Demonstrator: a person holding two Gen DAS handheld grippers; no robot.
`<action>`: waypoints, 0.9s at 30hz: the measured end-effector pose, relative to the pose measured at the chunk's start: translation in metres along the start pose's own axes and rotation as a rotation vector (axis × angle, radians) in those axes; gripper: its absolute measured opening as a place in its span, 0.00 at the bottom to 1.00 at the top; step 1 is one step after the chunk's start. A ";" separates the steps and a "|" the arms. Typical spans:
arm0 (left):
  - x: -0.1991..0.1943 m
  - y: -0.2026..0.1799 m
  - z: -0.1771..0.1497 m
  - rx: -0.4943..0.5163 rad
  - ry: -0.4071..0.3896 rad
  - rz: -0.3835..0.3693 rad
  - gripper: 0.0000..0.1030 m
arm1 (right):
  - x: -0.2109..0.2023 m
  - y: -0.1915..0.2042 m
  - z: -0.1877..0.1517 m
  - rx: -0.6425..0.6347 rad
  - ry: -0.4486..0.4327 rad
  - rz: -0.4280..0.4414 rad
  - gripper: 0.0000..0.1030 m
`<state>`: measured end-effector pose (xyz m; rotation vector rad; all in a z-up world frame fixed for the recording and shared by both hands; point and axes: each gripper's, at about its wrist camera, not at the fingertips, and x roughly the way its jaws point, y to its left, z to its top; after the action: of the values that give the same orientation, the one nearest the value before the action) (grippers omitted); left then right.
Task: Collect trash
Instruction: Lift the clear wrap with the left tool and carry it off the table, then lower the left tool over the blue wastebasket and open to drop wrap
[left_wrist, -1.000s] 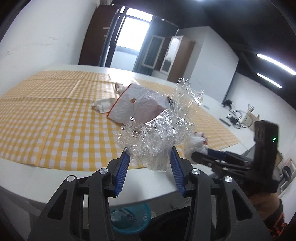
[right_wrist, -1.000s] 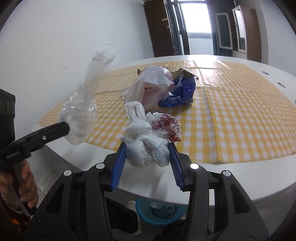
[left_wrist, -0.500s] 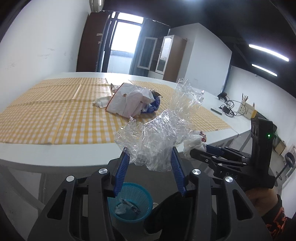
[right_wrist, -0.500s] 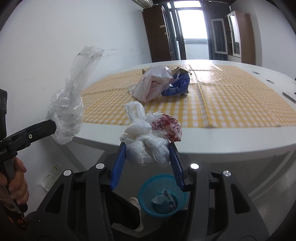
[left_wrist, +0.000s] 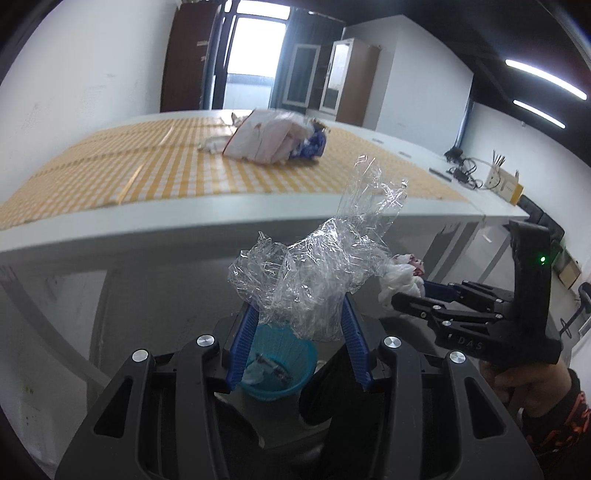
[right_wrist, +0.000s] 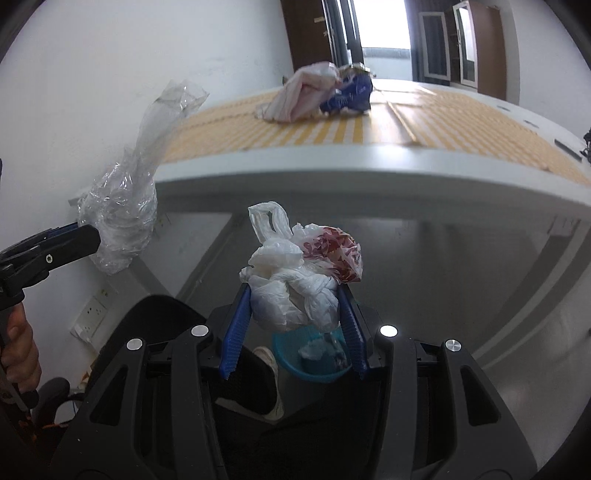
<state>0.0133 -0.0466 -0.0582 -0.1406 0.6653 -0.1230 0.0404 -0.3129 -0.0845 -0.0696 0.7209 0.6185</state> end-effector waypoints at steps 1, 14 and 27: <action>0.005 0.004 -0.007 -0.009 0.023 0.005 0.43 | 0.005 0.000 -0.004 -0.002 0.013 -0.004 0.43; 0.093 0.049 -0.055 -0.108 0.216 0.013 0.43 | 0.096 -0.018 -0.034 0.061 0.214 -0.060 0.43; 0.161 0.086 -0.076 -0.167 0.310 0.053 0.43 | 0.194 -0.045 -0.031 0.144 0.392 -0.035 0.43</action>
<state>0.0973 0.0054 -0.2296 -0.2678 0.9881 -0.0379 0.1597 -0.2604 -0.2381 -0.0710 1.1398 0.5229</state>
